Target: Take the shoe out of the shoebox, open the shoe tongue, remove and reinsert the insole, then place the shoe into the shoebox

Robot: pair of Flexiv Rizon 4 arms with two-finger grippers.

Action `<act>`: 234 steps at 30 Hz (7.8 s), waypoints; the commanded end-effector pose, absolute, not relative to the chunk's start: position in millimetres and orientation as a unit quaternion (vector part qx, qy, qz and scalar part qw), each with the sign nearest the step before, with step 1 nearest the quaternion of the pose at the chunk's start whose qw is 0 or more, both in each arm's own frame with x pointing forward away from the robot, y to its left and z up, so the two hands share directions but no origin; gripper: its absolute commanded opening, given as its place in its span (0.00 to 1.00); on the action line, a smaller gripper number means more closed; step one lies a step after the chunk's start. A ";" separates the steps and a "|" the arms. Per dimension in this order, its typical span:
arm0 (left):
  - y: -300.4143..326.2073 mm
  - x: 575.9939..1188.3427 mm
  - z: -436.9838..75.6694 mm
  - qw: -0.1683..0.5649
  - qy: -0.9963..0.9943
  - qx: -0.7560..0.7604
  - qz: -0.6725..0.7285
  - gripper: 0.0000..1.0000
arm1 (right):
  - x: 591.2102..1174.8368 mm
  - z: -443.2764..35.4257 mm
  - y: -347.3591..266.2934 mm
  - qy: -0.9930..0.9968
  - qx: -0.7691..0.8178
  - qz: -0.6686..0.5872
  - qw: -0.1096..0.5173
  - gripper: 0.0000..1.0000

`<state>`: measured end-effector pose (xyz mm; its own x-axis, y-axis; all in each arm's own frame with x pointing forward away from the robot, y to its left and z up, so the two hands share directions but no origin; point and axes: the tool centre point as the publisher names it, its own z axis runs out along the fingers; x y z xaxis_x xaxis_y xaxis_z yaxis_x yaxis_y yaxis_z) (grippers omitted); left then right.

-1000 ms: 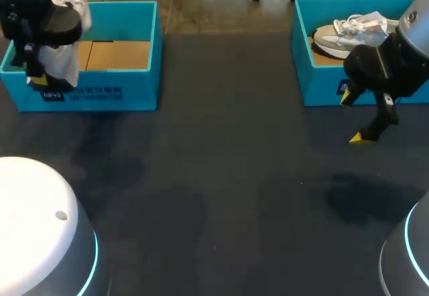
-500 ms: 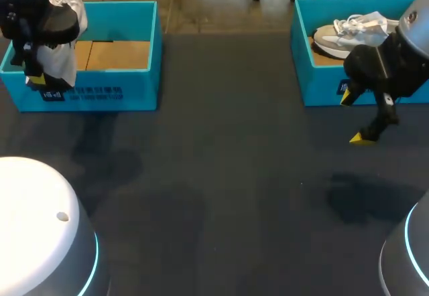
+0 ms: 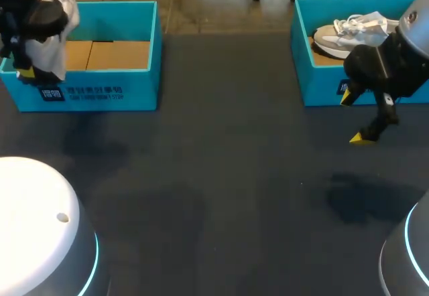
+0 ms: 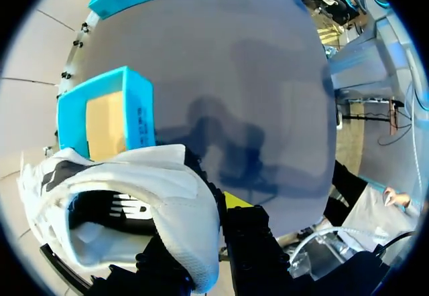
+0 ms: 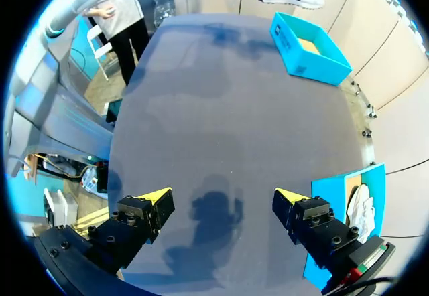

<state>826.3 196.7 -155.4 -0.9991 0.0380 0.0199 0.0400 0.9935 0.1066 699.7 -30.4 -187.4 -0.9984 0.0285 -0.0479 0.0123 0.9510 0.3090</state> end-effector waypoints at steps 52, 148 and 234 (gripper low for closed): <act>294.3 995.9 -198.0 0.051 -0.996 -0.068 0.002 0.00 | 701.5 -188.4 -28.9 0.988 0.011 0.154 0.025 1.00; 312.1 1099.1 -261.7 0.065 -0.673 -0.726 -0.127 0.00 | 701.5 -188.4 -28.9 0.988 0.011 0.154 0.025 1.00; 303.4 1061.6 -334.9 0.082 -0.621 -0.776 -0.079 1.00 | 701.5 -188.4 -28.9 0.988 0.011 0.154 0.025 1.00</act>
